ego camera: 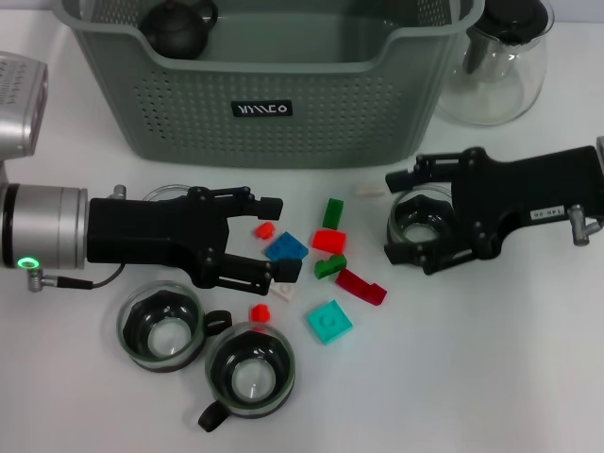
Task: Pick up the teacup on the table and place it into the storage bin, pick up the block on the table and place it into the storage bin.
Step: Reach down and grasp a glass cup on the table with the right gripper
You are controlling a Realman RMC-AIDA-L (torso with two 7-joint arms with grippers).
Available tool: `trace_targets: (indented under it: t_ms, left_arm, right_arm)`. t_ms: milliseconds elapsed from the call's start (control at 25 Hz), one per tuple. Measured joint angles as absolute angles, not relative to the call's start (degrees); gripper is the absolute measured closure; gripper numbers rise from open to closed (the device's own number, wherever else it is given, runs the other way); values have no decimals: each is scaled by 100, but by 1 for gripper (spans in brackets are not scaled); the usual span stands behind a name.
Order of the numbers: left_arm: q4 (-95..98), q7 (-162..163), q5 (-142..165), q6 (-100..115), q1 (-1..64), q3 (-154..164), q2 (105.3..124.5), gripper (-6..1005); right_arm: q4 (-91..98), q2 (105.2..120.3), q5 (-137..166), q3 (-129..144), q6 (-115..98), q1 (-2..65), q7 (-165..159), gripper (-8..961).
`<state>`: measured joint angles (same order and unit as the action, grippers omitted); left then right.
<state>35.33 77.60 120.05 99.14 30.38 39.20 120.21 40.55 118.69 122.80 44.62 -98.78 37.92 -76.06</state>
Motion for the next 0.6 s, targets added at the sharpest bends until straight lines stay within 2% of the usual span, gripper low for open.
trace_targets:
  t_ms: [600]
  left_arm:
    - [3454,7761,12006,9834,3005,3905,12024,65]
  right_arm:
    - [4026,11833,12214,4351,-9591,3762,-7823,27]
